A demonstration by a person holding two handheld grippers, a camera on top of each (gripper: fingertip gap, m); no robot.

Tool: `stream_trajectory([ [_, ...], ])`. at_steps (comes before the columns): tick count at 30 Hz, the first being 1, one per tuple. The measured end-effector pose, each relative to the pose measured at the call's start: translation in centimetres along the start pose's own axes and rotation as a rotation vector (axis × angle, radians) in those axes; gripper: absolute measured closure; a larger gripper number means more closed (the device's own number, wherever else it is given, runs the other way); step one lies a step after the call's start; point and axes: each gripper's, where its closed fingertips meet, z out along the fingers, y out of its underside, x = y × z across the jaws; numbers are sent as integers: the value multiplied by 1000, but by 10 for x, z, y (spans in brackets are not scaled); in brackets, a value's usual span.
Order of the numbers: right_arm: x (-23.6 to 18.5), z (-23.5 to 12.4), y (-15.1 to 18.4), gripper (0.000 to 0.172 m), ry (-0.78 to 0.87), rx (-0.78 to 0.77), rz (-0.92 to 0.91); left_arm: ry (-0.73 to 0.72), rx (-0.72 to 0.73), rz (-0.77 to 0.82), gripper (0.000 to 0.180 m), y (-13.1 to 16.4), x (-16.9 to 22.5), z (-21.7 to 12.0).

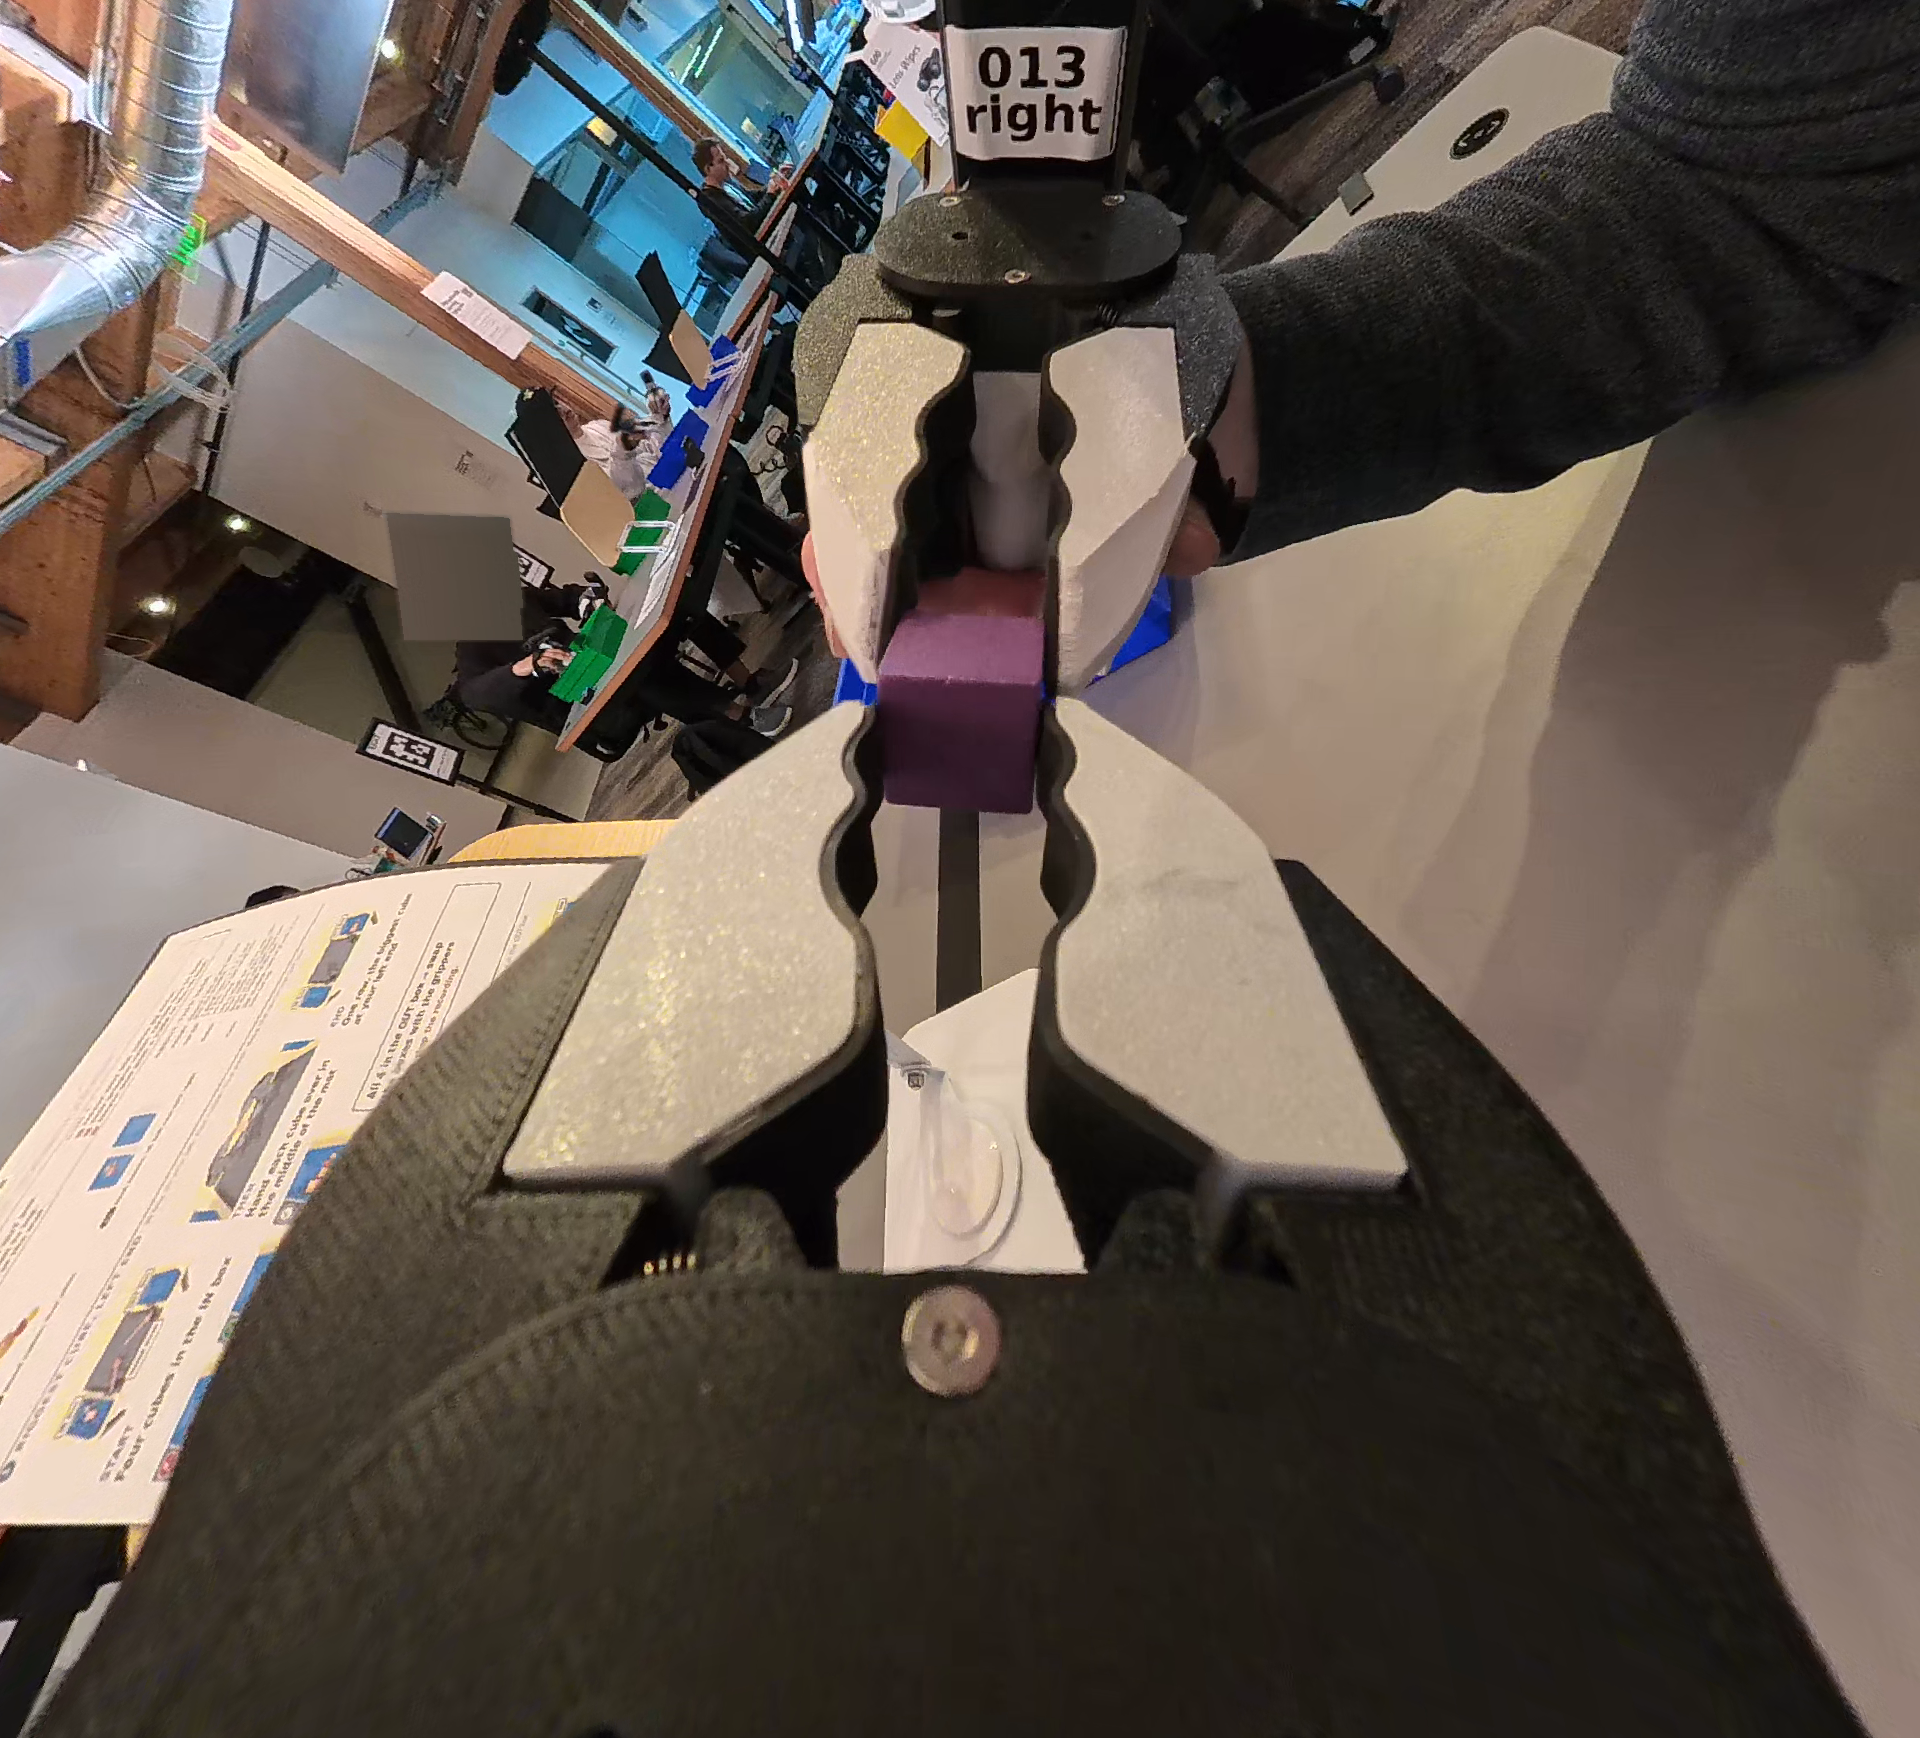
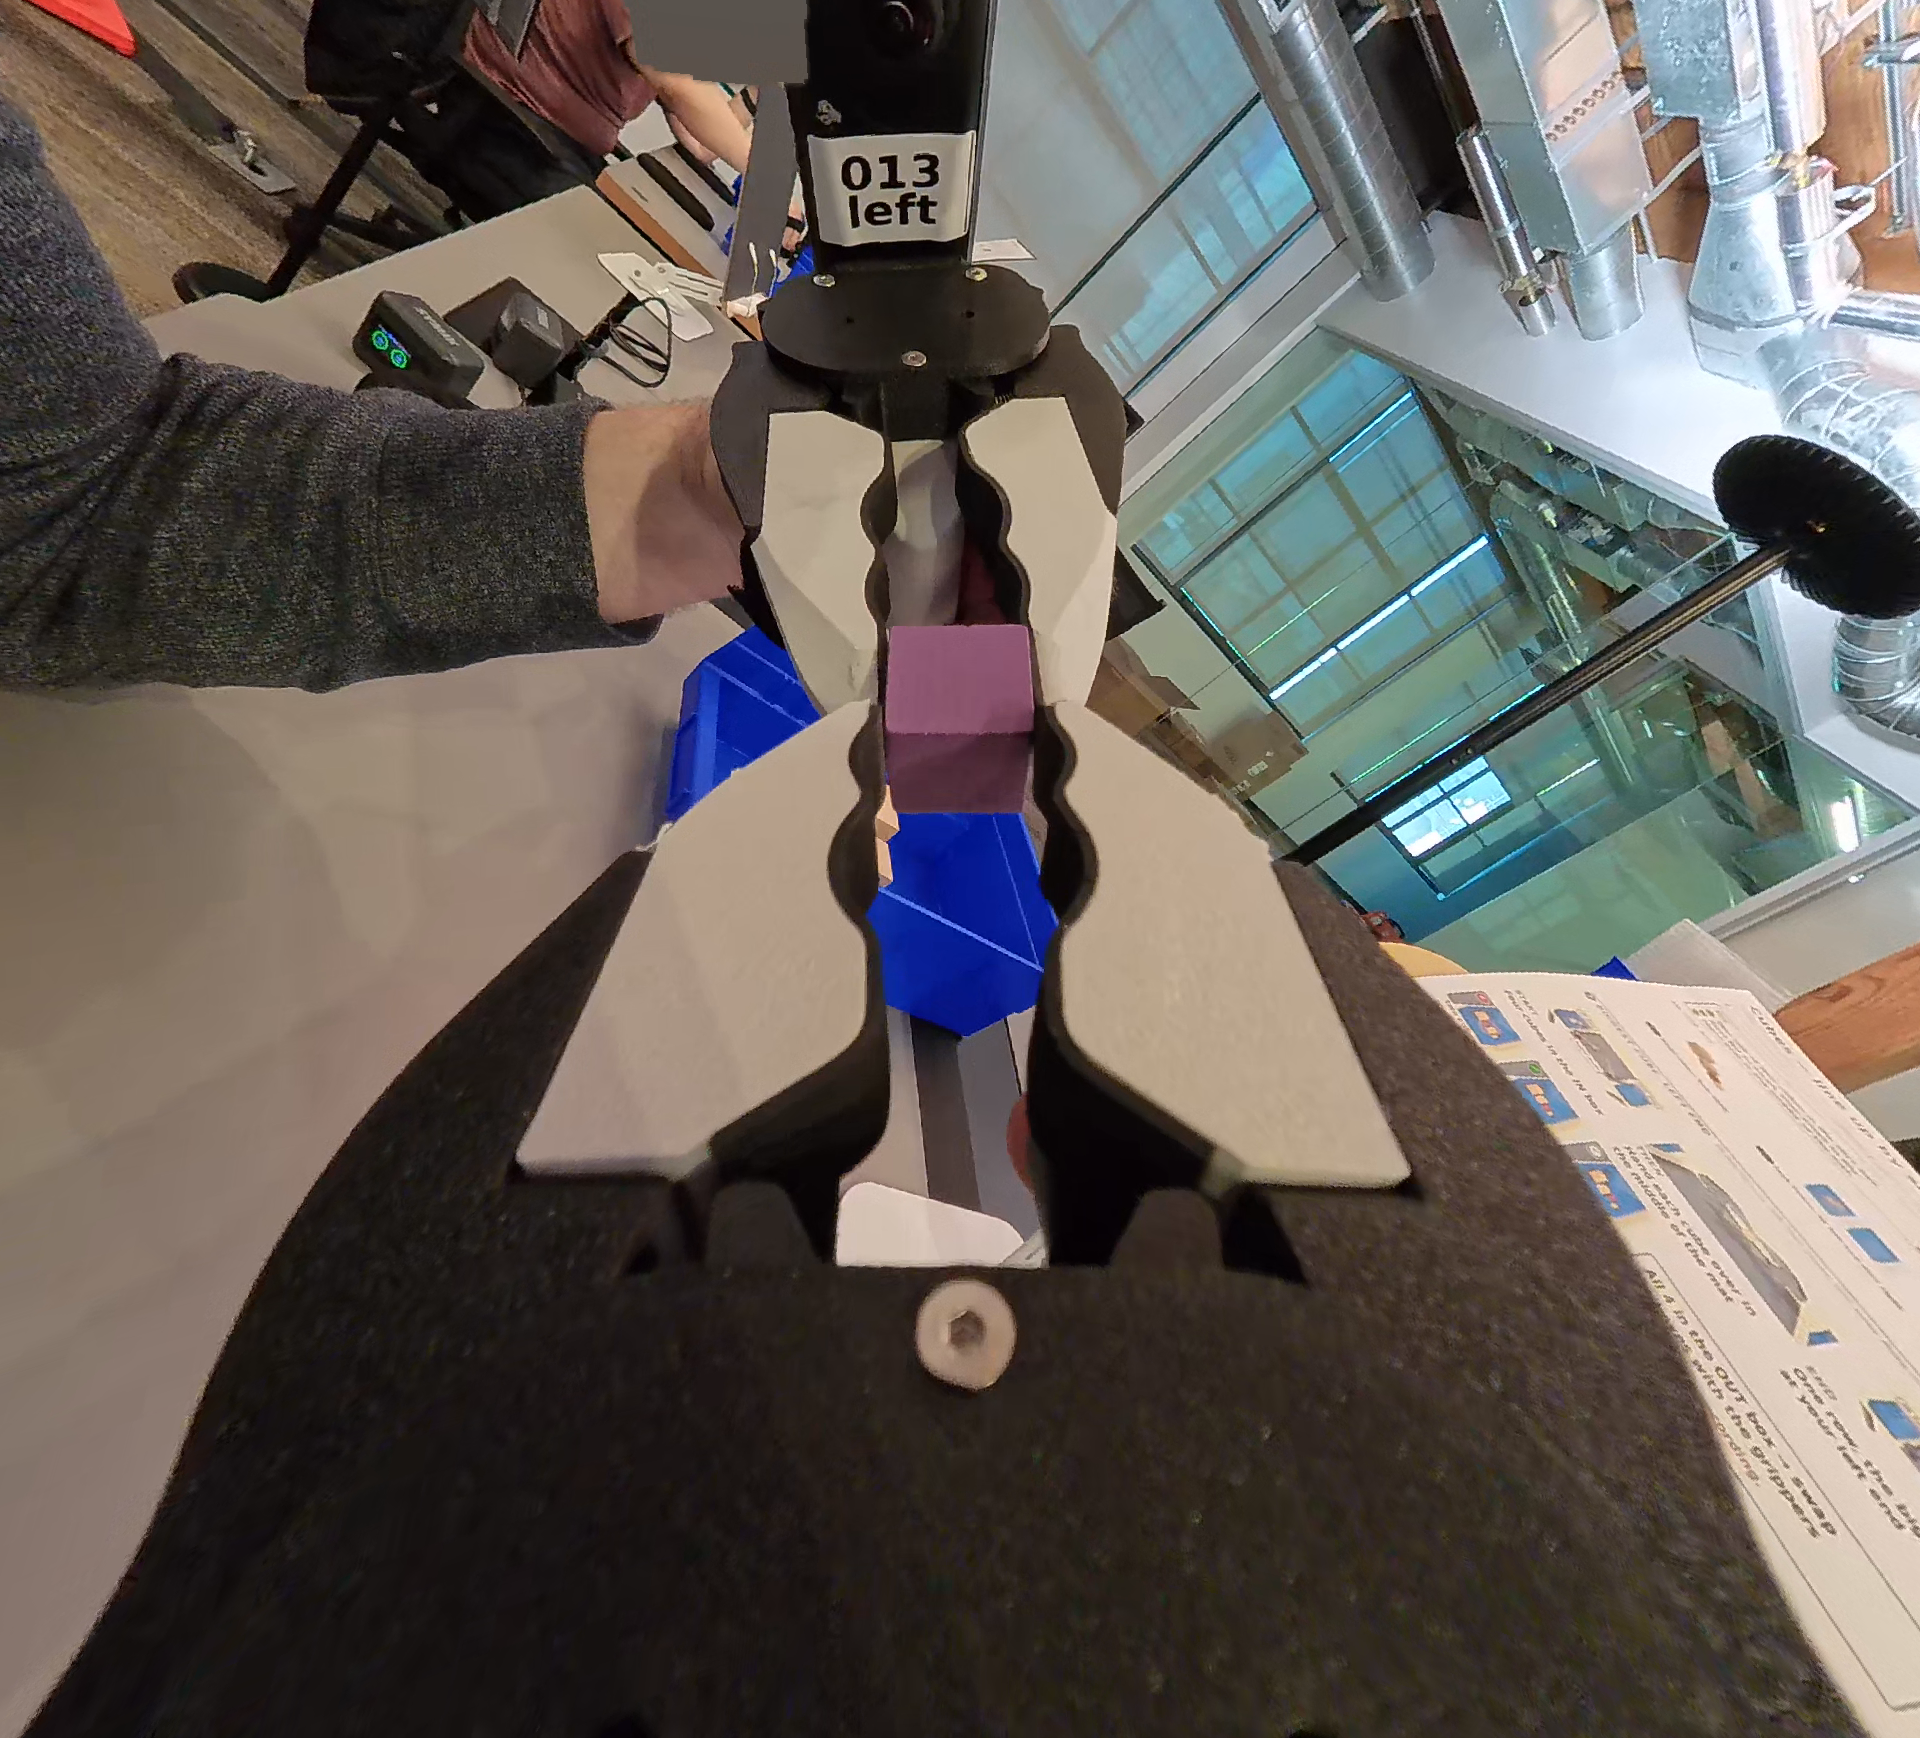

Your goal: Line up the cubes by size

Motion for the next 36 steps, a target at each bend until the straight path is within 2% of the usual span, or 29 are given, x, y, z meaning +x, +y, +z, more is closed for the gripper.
stream_trajectory([
  [15,0,0,-2,146,-6,-6,-15,9,15,-13,153,-2,1,0],
  [20,6,-7,-9,146,12,31,12,-53,-29,-4,148,3,-9,-6],
  [21,10,-11,-10,146,28,31,13,-63,-28,-9,150,3,-11,-9],
  [23,20,-22,-9,146,64,1,-1,-92,-20,-9,170,3,-17,-16],
  [24,26,-30,-8,146,91,-26,-18,-103,-19,-7,180,3,-19,-20],
  [26,41,-52,1,146,162,-133,-77,-128,-22,-8,180,3,-24,-27],
  [30,66,-121,30,145,235,-380,-147,-157,-30,5,180,2,-28,-39],
  [36,101,-238,115,146,210,-852,-89,-169,-61,22,180,3,-29,-40],
])
